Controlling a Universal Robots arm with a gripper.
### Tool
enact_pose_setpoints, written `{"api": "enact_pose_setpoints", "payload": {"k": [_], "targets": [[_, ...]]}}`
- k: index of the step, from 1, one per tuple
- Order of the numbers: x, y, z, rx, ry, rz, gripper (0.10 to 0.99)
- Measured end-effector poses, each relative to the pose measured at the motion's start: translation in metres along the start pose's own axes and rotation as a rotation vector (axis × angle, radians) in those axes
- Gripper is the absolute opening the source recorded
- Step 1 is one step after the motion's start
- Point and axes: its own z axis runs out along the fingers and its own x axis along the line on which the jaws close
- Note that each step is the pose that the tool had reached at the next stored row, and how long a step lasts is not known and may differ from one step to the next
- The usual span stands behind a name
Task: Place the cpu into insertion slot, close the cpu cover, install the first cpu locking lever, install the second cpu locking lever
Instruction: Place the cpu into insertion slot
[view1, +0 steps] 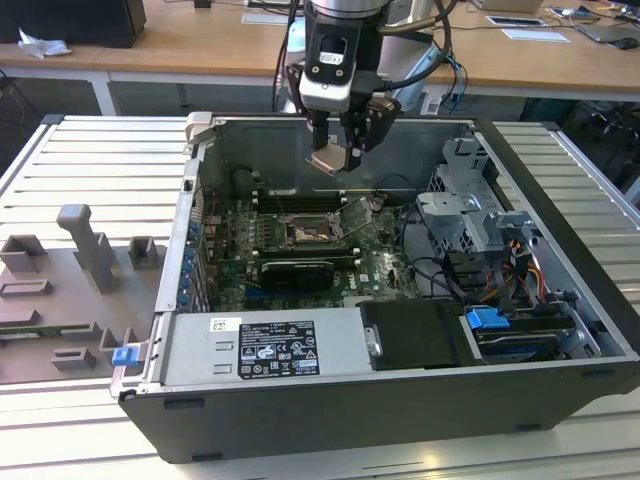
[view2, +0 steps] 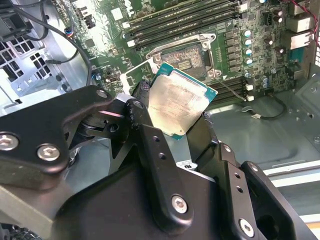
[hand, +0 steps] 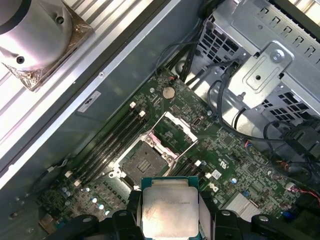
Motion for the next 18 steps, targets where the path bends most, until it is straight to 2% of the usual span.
{"api": "enact_pose_setpoints", "payload": {"k": [18], "targets": [[-0.0001,-0.0003,0.0029,0.000,-0.0036,0.035,0.541]]}}
